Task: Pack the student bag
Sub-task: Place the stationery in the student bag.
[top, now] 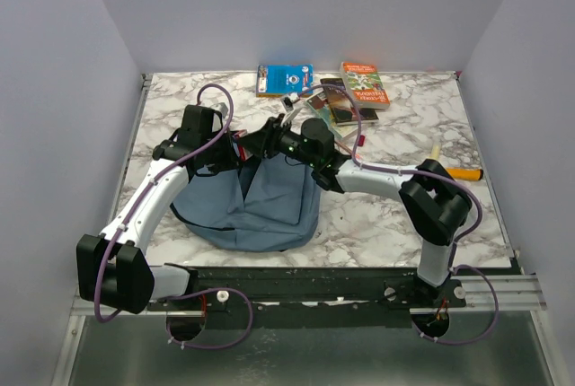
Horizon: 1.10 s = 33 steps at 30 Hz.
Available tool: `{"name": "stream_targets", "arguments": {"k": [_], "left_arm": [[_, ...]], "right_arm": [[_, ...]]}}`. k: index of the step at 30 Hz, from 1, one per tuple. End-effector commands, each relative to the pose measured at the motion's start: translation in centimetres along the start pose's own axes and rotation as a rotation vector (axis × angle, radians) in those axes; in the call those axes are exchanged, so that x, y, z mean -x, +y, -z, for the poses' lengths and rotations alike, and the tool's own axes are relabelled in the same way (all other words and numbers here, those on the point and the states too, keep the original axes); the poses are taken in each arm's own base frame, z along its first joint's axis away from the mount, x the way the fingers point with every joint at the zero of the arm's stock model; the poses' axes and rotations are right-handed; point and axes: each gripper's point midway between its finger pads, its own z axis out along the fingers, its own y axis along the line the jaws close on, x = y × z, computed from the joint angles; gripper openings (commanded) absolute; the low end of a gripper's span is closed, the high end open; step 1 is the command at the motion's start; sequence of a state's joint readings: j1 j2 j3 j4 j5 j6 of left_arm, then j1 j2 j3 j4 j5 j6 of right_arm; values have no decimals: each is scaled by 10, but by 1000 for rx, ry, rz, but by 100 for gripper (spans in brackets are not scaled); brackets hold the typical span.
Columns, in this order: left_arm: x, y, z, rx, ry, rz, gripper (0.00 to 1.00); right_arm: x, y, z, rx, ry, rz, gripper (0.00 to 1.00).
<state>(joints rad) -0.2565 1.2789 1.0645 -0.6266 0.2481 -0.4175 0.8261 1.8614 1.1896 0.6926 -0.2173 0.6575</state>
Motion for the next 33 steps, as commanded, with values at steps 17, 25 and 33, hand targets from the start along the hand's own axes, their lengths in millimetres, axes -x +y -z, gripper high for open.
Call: {"name": "stream_targets", "arguments": {"k": [17, 25, 33], "left_arm": [[9, -14, 9, -67, -48, -27, 0], [9, -13, 9, -61, -47, -27, 0], [12, -16, 14, -74, -75, -36, 0]], "right_arm": [[-37, -27, 19, -52, 51, 265, 54], [-37, -33, 41, -183, 185, 289, 57], [2, -48, 95, -479, 181, 281, 74]]}}
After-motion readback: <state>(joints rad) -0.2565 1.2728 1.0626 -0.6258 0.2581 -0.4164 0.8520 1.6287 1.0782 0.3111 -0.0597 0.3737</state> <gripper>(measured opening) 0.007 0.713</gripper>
